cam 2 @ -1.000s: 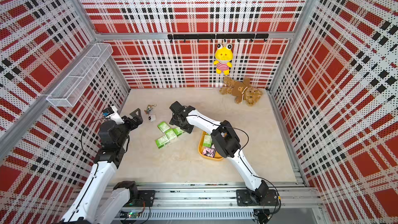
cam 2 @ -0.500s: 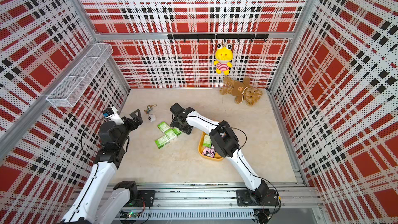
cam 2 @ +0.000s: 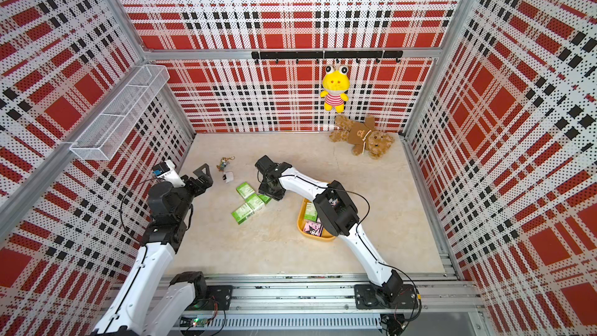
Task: Put the pocket tissues into the storage box
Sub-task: Pick up the pocket tissues from the center of the board.
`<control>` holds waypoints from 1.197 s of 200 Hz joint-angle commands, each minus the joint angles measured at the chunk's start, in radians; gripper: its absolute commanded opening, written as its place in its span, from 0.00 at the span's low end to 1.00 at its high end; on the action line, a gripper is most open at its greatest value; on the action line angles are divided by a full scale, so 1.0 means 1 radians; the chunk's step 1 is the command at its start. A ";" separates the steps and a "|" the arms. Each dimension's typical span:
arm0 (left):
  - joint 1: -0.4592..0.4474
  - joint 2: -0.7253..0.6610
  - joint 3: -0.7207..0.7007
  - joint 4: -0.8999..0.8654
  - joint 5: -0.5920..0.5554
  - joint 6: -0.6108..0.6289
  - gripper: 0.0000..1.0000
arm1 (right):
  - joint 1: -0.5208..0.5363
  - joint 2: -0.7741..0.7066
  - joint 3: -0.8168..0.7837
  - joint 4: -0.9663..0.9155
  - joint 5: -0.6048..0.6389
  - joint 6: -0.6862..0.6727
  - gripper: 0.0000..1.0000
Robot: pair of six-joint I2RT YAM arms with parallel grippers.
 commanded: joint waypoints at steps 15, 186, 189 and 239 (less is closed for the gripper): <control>0.019 -0.014 0.000 -0.006 0.005 0.020 0.99 | 0.003 -0.005 -0.083 -0.034 0.007 -0.042 0.33; 0.025 -0.010 0.035 -0.026 0.020 0.000 0.99 | -0.077 -0.387 -0.297 0.084 0.107 -0.494 0.02; 0.026 -0.009 0.036 -0.026 0.020 -0.001 0.99 | -0.082 -0.401 -0.310 0.087 0.106 -0.500 0.02; 0.025 0.000 0.037 -0.022 0.025 -0.021 0.99 | -0.200 -0.692 -0.577 0.100 0.102 -0.584 0.02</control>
